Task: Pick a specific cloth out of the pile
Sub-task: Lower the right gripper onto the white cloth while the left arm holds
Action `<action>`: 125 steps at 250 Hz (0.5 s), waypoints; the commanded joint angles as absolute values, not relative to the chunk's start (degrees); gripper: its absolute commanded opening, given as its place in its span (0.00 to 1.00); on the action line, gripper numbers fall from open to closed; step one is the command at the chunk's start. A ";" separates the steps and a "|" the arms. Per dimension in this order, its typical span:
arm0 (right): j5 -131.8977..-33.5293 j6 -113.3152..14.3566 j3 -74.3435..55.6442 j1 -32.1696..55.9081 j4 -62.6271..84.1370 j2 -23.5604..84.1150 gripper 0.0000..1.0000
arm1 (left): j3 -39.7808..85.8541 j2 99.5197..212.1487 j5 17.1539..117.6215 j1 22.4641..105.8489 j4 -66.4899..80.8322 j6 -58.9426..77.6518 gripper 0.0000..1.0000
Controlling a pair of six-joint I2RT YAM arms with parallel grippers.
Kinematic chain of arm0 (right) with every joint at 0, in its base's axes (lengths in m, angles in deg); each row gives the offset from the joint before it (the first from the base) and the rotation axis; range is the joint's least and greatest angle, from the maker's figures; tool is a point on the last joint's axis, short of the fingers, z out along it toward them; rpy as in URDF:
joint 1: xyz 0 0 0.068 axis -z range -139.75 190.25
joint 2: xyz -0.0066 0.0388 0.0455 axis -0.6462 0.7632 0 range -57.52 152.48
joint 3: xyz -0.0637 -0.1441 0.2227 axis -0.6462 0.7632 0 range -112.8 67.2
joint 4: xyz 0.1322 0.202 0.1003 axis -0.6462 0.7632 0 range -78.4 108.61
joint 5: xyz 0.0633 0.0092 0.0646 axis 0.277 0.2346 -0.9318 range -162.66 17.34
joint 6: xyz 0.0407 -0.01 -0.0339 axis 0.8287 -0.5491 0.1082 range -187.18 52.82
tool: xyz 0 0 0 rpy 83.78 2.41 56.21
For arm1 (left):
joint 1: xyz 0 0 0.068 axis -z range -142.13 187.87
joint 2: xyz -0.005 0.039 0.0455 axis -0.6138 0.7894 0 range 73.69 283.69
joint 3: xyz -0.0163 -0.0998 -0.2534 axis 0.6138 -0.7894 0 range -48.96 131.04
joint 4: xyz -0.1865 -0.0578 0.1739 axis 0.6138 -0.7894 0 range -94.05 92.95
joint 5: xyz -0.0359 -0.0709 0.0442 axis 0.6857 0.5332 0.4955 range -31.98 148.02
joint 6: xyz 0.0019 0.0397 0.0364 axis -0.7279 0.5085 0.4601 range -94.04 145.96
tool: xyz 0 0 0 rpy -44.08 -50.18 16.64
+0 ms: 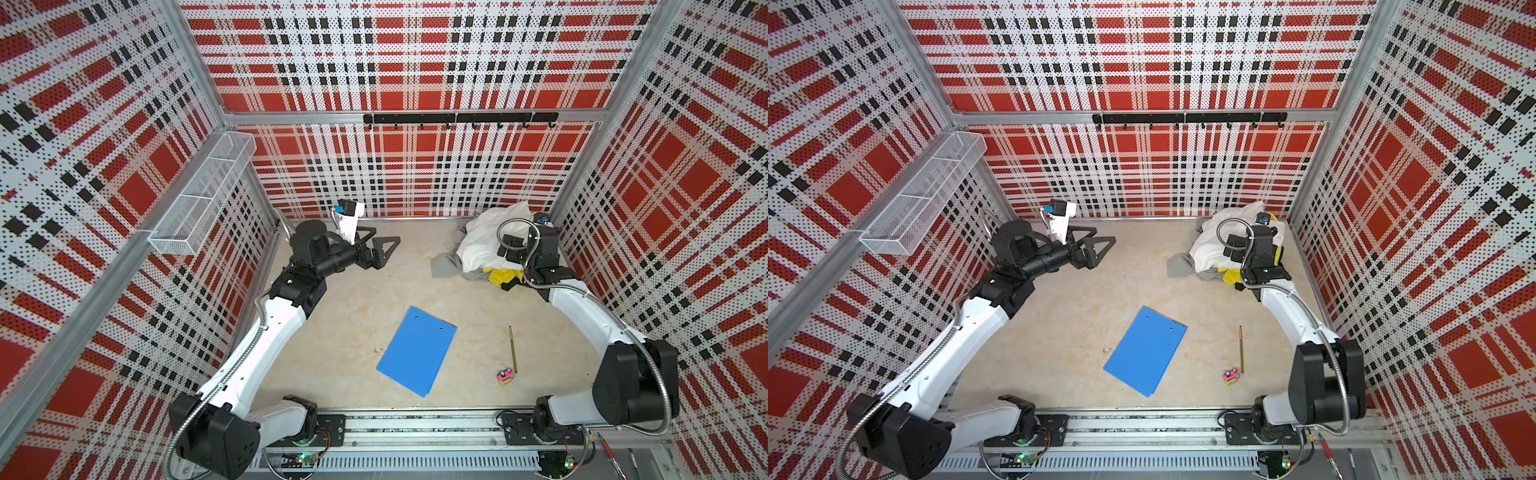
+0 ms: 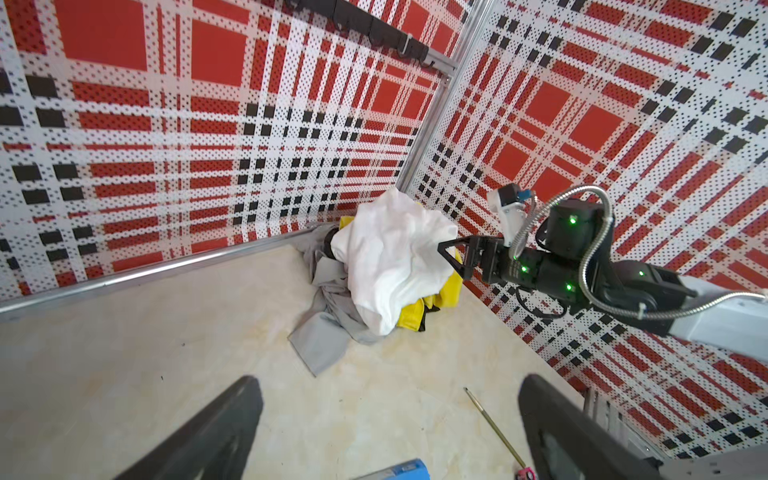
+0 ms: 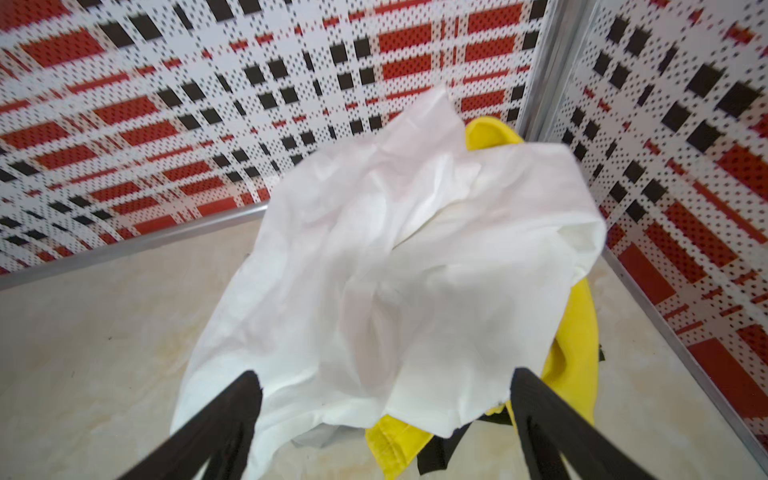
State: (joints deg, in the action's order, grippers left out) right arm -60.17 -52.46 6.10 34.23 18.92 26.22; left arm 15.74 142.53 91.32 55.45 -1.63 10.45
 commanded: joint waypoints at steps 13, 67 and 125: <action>-60.62 -50.76 3.04 32.81 23.62 31.33 1.00 | 15.59 140.01 92.74 55.36 0.84 8.91 0.99; -59.39 -48.40 1.70 31.90 26.59 37.14 1.00 | 15.28 139.43 92.40 55.43 0.76 9.08 0.99; -59.13 -49.95 0.18 28.08 26.07 38.66 1.00 | 15.19 140.10 92.01 55.45 0.95 8.60 0.99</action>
State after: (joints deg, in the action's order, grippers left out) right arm -60.21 -49.55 2.21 31.00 28.14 38.75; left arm 15.24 140.54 91.80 55.43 -0.88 9.43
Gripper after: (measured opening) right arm 0.999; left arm 0.992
